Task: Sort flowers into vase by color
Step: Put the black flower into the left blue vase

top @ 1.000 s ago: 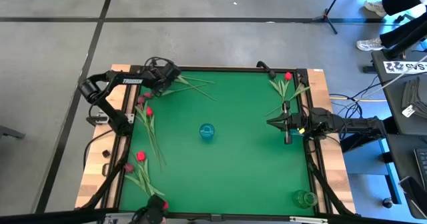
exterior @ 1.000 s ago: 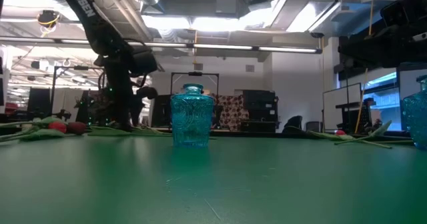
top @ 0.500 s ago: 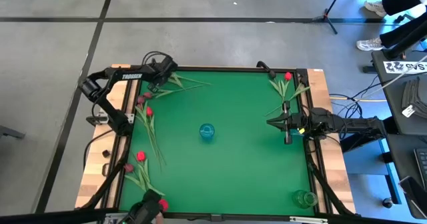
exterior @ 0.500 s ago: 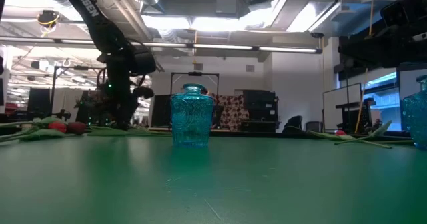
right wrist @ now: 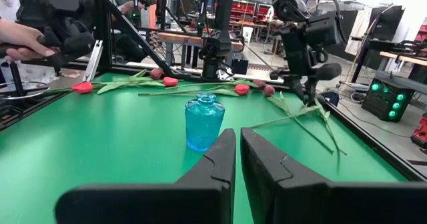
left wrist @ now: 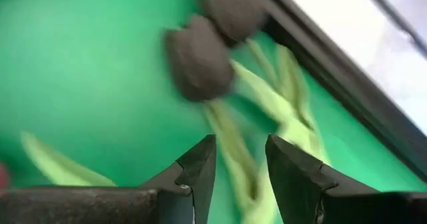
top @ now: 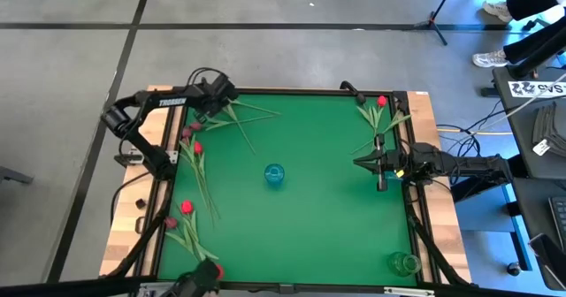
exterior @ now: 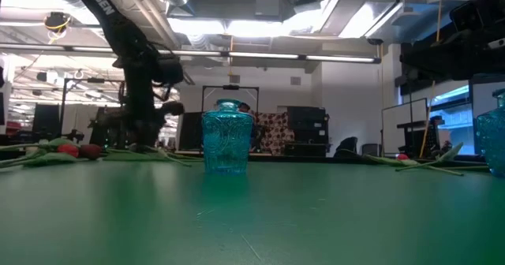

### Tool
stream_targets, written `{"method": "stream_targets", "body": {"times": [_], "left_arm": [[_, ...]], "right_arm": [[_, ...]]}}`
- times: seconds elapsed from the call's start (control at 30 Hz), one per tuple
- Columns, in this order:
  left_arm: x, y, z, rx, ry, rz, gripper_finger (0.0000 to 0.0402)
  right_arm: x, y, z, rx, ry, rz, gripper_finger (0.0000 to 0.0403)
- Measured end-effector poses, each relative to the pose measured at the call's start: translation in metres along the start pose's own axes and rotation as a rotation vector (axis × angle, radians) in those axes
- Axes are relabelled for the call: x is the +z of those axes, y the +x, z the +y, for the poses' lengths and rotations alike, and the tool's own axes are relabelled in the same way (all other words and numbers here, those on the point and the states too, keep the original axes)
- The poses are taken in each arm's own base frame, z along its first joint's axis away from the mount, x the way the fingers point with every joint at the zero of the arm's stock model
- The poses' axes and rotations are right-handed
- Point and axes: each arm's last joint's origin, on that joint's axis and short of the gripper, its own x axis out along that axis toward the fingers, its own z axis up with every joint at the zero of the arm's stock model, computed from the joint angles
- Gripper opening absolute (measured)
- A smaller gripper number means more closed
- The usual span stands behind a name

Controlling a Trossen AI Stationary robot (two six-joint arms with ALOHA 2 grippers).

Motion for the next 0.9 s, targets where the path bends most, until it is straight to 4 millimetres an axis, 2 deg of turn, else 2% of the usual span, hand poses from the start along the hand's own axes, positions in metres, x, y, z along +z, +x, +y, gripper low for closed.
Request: {"method": "stream_targets", "body": {"times": [0.17, 0.37, 0.53, 0.9], "left_arm": [[-0.009, -0.002, 0.000, 0.016, -0.006, -0.037, 0.0128], [-0.012, 0.016, 0.001, 0.055, -0.033, -0.018, 0.0128], [-0.001, 0.030, 0.008, 0.127, -0.031, 0.038, 0.0128], [0.025, 0.030, -0.004, 0.119, -0.037, 0.001, 0.0122]], "right_arm": [[0.000, 0.000, 0.000, 0.000, 0.000, 0.000, 0.0026], [0.000, 0.000, 0.000, 0.000, 0.000, 0.000, 0.0026], [0.000, 0.000, 0.000, 0.000, 0.000, 0.000, 0.0026], [0.000, 0.000, 0.000, 0.000, 0.000, 0.000, 0.0026]]}}
